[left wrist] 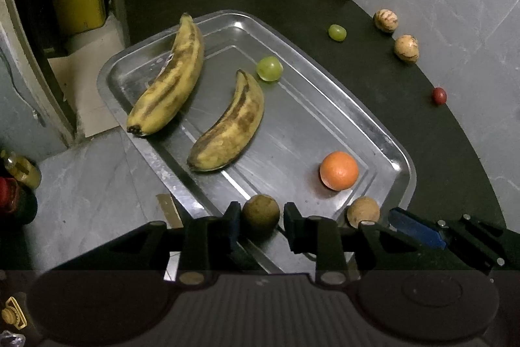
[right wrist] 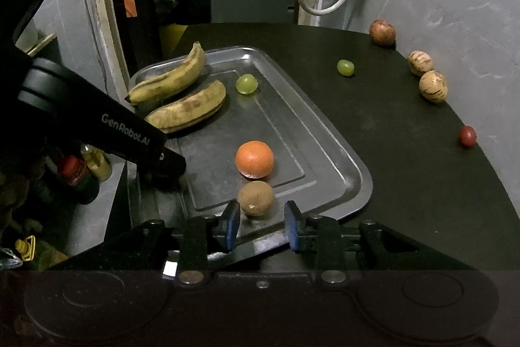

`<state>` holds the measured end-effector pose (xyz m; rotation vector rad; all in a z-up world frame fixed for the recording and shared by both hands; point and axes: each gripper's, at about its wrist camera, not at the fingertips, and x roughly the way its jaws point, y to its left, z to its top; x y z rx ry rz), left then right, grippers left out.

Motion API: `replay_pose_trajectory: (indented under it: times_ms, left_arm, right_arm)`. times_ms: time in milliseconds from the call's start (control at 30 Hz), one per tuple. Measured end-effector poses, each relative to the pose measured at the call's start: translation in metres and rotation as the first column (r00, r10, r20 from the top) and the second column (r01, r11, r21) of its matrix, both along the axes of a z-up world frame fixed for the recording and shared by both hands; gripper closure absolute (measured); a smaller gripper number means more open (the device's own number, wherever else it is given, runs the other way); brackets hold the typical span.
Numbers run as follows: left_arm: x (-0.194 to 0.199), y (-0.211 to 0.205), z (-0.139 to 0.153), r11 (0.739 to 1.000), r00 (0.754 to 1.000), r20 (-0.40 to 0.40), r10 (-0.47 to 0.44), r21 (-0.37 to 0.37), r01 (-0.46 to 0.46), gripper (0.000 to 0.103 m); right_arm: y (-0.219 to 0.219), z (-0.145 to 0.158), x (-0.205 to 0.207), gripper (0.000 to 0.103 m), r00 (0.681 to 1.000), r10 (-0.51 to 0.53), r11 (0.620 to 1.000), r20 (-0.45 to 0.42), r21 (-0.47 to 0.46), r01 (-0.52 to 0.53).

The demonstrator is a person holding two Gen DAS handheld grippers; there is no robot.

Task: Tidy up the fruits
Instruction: 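Carry both potatoes over the tray and open both tools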

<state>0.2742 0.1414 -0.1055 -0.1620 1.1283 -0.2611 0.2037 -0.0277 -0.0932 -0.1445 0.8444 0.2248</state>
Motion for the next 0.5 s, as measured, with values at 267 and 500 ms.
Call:
replay_pose_trajectory:
  times_ms: [267,500]
  left_arm:
    - [-0.008,0.007,0.021,1.000,0.999,0.032,0.012,-0.025,-0.011,0.042]
    - [-0.040,0.013,0.058,0.999,0.995,0.096,0.032,-0.034,-0.028,0.010]
  right_arm:
    - [-0.025,0.041,-0.029,0.036,0.995,-0.072,0.997,0.072,0.041,0.069]
    - [-0.077,0.099,-0.075,0.012,0.982,-0.165,0.979,0.094,0.137,0.151]
